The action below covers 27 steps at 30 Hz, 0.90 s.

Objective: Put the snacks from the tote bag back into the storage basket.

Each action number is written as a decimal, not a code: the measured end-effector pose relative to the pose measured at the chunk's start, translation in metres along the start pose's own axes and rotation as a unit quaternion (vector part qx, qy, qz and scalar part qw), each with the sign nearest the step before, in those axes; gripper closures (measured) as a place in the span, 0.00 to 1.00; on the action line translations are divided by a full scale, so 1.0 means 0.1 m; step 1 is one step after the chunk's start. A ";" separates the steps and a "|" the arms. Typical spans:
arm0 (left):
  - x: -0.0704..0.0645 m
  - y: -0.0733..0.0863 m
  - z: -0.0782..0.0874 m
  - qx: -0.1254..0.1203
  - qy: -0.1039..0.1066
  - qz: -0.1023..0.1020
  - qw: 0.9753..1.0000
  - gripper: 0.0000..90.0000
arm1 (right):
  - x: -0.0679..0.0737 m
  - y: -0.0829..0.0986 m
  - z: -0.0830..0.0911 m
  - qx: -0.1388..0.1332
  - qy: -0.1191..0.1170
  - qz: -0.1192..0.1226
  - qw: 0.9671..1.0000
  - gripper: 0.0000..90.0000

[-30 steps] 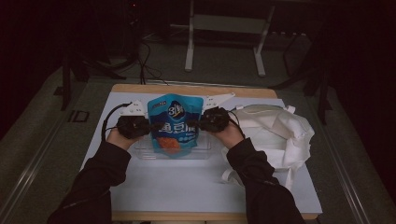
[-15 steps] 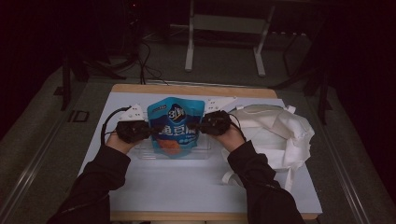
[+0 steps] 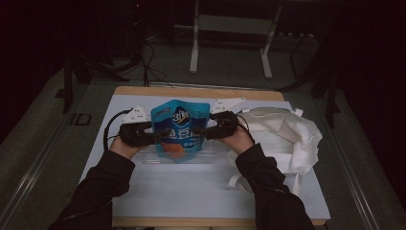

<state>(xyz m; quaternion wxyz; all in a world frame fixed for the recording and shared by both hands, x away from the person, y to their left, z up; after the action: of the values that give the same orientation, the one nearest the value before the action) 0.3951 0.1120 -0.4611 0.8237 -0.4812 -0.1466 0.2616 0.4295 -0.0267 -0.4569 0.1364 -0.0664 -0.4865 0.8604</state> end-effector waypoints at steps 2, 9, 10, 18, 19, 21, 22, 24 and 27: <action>0.01 0.01 -0.01 0.005 -0.008 0.002 1.000 0.57 | 0.00 -0.01 0.01 -0.001 -0.003 -0.002 1.000 0.42; 0.00 0.00 -0.02 -0.003 0.026 0.036 0.999 0.20 | 0.00 -0.02 0.03 -0.010 -0.014 -0.024 1.000 0.17; 0.01 0.00 -0.01 -0.009 0.030 0.042 0.999 0.19 | 0.00 -0.02 0.04 -0.013 -0.017 -0.027 0.999 0.17; -0.01 0.05 0.00 -0.014 0.032 0.060 0.998 0.01 | 0.02 0.01 0.06 -0.007 -0.006 0.006 1.000 0.15; -0.02 0.05 0.02 -0.015 0.032 0.060 0.998 0.01 | 0.02 0.01 0.08 -0.008 -0.006 0.005 1.000 0.15; -0.02 0.06 0.04 -0.021 0.020 0.055 0.998 0.01 | 0.00 0.01 0.12 -0.011 0.001 0.005 1.000 0.15; -0.03 0.08 0.05 -0.019 0.024 0.056 0.998 0.01 | 0.00 0.01 0.12 -0.011 0.001 0.005 1.000 0.15; -0.05 0.10 0.07 -0.016 0.015 0.049 0.999 0.01 | -0.01 0.02 0.15 -0.010 0.009 0.007 1.000 0.15; -0.08 0.13 0.11 -0.015 0.018 0.053 0.998 0.01 | -0.02 0.04 0.19 -0.008 0.016 0.007 1.000 0.15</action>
<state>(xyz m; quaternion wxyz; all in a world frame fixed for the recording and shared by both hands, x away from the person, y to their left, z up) 0.3798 0.1206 -0.4671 0.8037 -0.5055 -0.1106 0.2940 0.4262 -0.0451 -0.4508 0.1374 -0.0843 -0.4907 0.8563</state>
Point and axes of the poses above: each handheld gripper's, and its own axes: z roughly backward along the jaws, y roughly out of its underside, x roughly to its left, the point moved 10 cm from there along -z, roughly forward along the jaws, and after that the axes turned 2 degrees about x, right-handed, at the moved point
